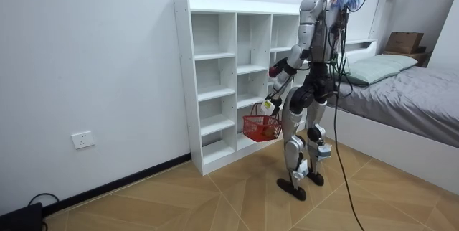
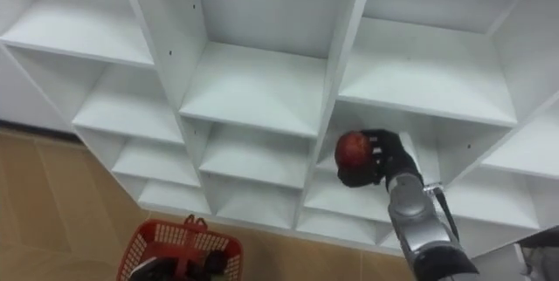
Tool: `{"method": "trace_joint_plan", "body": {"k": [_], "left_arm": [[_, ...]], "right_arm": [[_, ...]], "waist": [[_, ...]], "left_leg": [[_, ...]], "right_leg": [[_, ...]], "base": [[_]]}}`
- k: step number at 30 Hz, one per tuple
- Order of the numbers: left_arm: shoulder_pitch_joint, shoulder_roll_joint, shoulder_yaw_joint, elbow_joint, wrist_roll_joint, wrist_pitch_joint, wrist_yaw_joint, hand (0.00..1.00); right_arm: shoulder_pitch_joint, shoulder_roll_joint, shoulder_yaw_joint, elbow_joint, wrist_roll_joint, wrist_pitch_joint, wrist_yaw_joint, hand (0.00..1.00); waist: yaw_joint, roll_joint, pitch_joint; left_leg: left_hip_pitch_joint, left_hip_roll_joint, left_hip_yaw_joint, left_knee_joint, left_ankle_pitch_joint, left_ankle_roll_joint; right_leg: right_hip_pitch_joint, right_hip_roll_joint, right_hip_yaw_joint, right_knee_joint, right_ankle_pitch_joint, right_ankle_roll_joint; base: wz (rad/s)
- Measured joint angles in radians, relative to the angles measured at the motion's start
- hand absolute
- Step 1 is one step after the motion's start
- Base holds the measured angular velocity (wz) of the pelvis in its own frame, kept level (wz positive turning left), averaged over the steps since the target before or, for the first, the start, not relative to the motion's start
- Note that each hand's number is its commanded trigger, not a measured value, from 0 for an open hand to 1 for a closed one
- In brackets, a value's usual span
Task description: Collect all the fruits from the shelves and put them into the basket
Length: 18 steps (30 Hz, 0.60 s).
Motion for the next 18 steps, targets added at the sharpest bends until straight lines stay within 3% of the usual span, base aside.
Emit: {"method": "trace_joint_plan", "body": {"k": [11,18], "left_arm": [[0.040,-0.002,0.035,-0.067,-0.011,0.000,-0.008,1.00],[0.039,-0.006,0.047,-0.120,-0.041,0.000,0.018,1.00]], "right_arm": [[0.098,0.011,-0.004,-0.207,-0.097,0.001,0.000,1.00],[0.151,0.038,-0.004,-0.258,-0.094,0.002,0.001,1.00]], "waist": [[-0.025,0.015,0.0032],[-0.029,0.023,0.0109]], "left_leg": [[0.047,0.002,0.013,-0.037,0.003,-0.003],[0.083,0.001,0.012,-0.059,0.002,-0.002]], "right_leg": [[0.019,0.002,0.024,-0.004,-0.001,0.002],[0.051,0.001,0.026,-0.016,-0.003,0.005]], "base": [[-0.05],[0.00]]}}
